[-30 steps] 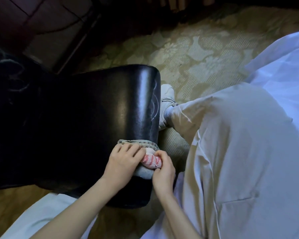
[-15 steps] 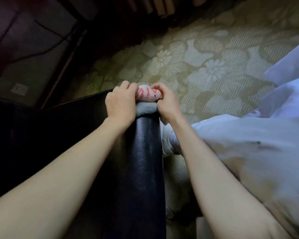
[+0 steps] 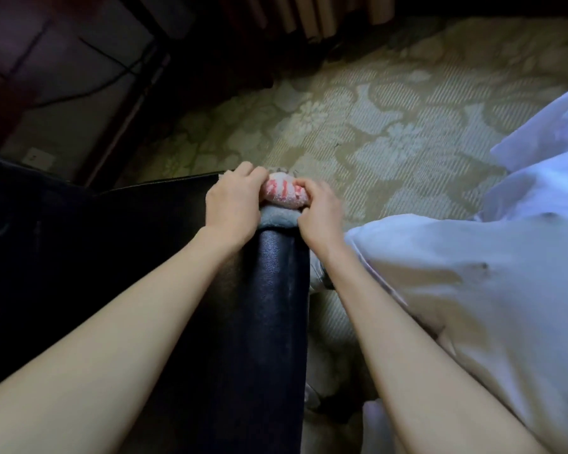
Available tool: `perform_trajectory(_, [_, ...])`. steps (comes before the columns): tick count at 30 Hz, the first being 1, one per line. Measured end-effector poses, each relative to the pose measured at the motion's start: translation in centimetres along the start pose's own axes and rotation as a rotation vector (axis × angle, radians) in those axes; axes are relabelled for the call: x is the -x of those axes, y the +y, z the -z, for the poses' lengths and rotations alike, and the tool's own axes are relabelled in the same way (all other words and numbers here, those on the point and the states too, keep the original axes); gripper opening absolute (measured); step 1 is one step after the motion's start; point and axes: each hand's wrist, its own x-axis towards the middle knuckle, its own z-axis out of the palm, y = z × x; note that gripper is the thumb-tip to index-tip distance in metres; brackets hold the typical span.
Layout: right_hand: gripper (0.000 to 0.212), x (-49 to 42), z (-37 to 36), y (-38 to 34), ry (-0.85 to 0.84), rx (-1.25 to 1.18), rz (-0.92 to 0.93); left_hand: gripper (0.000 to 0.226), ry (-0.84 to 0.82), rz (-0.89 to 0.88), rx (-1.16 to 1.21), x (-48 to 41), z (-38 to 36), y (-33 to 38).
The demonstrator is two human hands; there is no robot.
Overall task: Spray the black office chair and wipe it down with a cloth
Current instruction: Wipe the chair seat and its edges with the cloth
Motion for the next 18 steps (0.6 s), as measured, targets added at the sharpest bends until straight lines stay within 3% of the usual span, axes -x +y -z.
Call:
perform_trajectory(3, [0.058, 5.9, -0.1, -0.6, -0.011, 0.014, 0.022, 0.039, -0.059, -0.041, 0.070, 5.4, 0.9, -1.2])
perform_trajectory(6, [0.052, 12.7, -0.4, -0.5, -0.055, 0.052, 0.009, 0.027, -0.097, -0.059, 0.118, 12.1, 1.6, -1.8])
perform_trajectory(9, [0.049, 19.7, 0.1, -0.4, -0.134, 0.096, -0.015, 0.043, -0.128, -0.066, 0.183, 19.4, 2.7, -1.4])
perform_trajectory(18, [0.057, 36.8, 2.3, -1.7, -0.345, 0.090, -0.150, 0.021, -0.308, -0.206, 0.107, 33.7, 4.8, -0.5])
